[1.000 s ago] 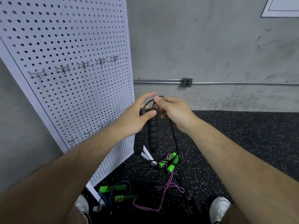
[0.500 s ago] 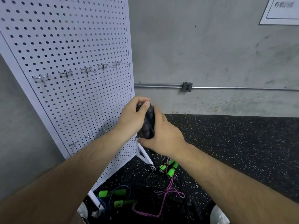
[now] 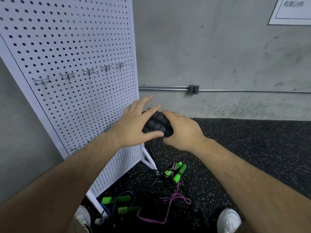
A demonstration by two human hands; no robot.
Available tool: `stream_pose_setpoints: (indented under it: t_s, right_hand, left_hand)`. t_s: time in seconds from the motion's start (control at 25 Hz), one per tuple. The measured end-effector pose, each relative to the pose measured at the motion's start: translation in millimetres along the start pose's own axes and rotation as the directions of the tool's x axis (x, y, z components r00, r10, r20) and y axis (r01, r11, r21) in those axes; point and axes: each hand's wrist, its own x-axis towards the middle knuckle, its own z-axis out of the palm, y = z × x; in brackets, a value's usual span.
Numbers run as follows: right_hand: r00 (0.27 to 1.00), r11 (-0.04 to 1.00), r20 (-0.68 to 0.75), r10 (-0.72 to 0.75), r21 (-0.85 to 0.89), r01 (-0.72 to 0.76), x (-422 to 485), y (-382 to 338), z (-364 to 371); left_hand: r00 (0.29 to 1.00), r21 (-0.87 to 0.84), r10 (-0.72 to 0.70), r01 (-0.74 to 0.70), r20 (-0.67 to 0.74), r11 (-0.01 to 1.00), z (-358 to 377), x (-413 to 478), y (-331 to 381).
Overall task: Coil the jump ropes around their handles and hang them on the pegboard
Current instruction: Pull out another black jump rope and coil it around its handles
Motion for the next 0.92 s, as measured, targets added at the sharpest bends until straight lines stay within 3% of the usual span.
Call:
stream_pose_setpoints:
  t_s: [0.12,0.2,0.28,0.4,0.56,0.92]
  right_hand:
    - [0.993,0.993,0.004,-0.119,-0.009,0.119,-2,3,-1]
    - [0.994,0.994,-0.009,-0.108,-0.030,0.107,-2,5,0]
    - [0.999,1.000,-0.038,0.009,0.003,-0.009,-2,9,0]
    - [0.989,0.968,-0.040,0.145,0.212,-0.134,0,14,-1]
    - [0.982,0.928,-0.098,0.161,0.354,-0.117,1,5,4]
    - [0.983,0.926,-0.151,0.108,0.374,-0.045,3,-7,1]
  left_hand:
    - [0.987,0.109,0.159,-0.160,0.018,0.981,6,2,0]
    - [0.990,0.085,0.138,-0.135,-0.039,0.987,6,5,2]
    - [0.994,0.028,0.085,-0.084,-0.062,0.996,4,7,2]
    - [0.996,0.030,0.022,-0.019,-0.089,0.999,4,7,-7]
    - [0.988,0.096,0.072,-0.059,-0.137,0.994,6,5,-3]
    - [0.978,0.047,0.152,-0.147,-0.140,0.988,0,-2,-15]
